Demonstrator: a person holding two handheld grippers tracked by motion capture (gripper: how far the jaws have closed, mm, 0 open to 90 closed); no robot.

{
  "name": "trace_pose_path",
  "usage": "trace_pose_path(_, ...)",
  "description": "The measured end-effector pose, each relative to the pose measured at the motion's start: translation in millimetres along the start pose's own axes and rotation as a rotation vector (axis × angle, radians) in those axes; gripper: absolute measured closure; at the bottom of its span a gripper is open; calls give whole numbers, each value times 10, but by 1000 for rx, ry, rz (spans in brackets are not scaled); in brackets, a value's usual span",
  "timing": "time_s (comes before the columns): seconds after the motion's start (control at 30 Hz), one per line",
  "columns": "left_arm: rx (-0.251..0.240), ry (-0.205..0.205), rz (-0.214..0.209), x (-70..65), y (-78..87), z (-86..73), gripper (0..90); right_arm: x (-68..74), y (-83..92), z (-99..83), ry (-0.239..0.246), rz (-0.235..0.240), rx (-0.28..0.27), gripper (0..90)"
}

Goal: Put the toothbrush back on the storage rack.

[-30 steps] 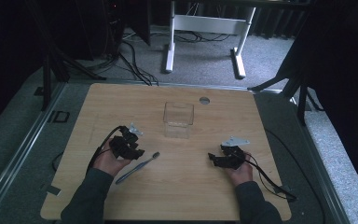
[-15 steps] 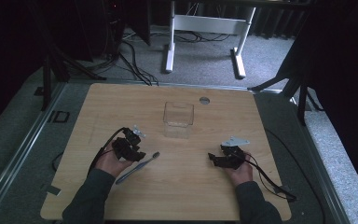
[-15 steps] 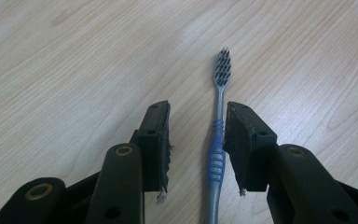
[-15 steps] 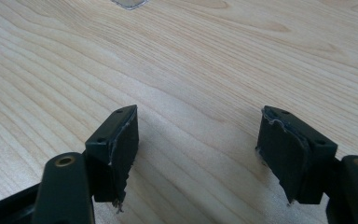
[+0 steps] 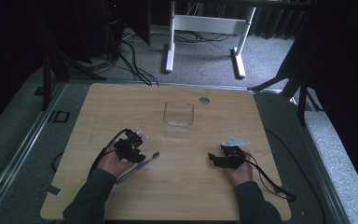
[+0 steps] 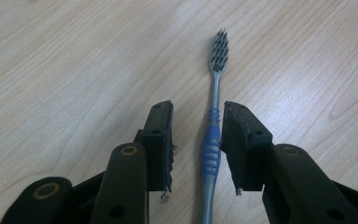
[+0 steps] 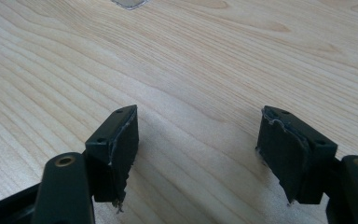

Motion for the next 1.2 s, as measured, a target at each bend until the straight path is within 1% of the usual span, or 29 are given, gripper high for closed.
trace_pose_path(0.1,19,4,-1,3,-15,-1,633,0,0,0,0,0,0,287)
trace_pose_path(0.2,26,9,-4,4,-25,-3,634,-1,1,0,1,0,1,287)
trace_pose_path(0.23,38,8,-7,1,-38,-8,635,-2,0,0,2,-1,1,287)
trace_pose_path(0.3,47,9,-10,-9,-54,-14,636,-1,0,0,1,-1,0,287)
trace_pose_path(0.43,69,10,-19,-39,-80,-24,661,-1,0,0,1,0,0,287)
trace_pose_path(0.47,79,3,-18,-41,-81,-27,663,-1,0,0,1,0,0,287)
trace_pose_path(0.6,93,1,-17,-51,-89,-34,676,-1,0,0,0,-1,0,287)
trace_pose_path(0.67,113,-1,-14,-58,-106,-44,677,-1,0,0,1,0,0,287)
trace_pose_path(0.93,149,-11,-12,-92,-143,-57,694,-1,0,0,1,0,0,287)
trace_pose_path(1.0,159,-15,-5,-97,-148,-62,699,-1,0,0,1,0,0,287)
trace_pose_path(1.2,194,-24,-9,-115,-171,-89,722,-1,0,0,1,0,0,287)
Point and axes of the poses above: each handheld gripper's, and its own axes: y roughly backward along the jaws, z roughly out of its top, x roughly to its left, the point moved 6 cm from there along -y, roughly forward along the jaws, and after that the axes turned 5 degrees about -x, right-handed, at the moved point
